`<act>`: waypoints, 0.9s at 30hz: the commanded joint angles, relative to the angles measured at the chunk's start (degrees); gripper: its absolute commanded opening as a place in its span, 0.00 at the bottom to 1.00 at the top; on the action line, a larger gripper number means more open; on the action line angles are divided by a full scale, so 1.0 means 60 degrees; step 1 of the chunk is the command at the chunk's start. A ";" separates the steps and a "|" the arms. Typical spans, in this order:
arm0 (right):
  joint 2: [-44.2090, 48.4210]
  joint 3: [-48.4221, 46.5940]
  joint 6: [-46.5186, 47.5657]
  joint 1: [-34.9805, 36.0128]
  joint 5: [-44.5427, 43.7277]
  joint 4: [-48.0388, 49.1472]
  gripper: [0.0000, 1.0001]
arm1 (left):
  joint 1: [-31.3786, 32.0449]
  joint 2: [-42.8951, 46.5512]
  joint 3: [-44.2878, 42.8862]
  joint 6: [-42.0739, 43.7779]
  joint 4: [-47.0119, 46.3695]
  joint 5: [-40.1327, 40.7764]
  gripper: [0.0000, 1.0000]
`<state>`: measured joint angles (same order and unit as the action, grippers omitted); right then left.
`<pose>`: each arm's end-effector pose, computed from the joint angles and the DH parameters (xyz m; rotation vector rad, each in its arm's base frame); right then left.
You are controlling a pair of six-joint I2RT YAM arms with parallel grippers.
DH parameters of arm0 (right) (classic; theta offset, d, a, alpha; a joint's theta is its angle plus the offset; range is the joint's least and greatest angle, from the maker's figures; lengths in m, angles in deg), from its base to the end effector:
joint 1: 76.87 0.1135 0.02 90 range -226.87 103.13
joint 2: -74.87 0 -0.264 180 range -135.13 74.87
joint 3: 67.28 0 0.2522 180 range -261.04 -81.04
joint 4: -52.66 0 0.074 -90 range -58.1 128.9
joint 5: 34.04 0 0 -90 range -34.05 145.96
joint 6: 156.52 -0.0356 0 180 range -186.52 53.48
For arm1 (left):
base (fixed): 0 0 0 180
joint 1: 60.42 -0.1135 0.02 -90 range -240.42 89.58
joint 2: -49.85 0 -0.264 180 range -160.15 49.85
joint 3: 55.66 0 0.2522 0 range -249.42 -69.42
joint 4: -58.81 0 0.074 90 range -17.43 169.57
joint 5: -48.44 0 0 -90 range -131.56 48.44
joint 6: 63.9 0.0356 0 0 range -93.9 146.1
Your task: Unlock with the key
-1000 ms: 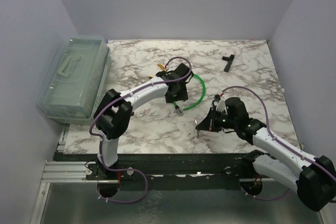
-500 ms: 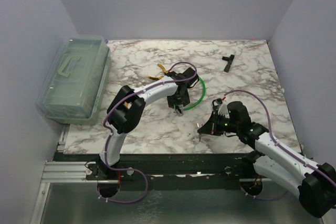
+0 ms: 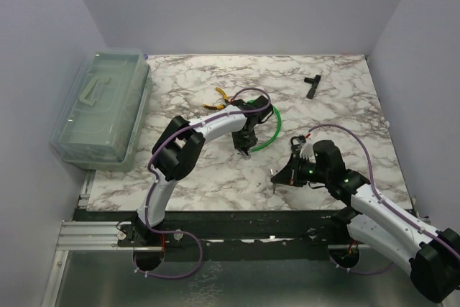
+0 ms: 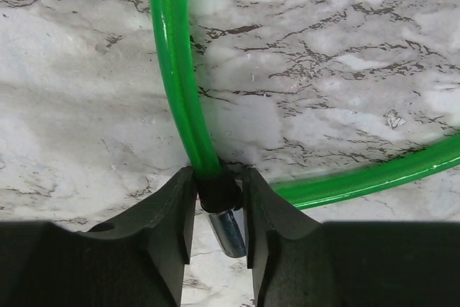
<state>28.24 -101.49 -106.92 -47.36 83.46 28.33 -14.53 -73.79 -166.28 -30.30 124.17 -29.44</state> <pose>0.1395 0.0978 0.1880 -0.0649 2.3997 1.1622 0.3074 -0.3063 0.1699 -0.2917 2.8355 -0.0360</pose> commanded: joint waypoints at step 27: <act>-0.3443 0.0083 -0.1027 -0.0050 0.2483 0.4379 0.00 | -0.0145 0.2171 0.2797 -0.0920 -0.2864 -0.1283 0.00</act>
<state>12.17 -100.42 -110.09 -47.36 91.88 44.62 -15.31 -64.78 -152.33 -34.21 112.78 -32.67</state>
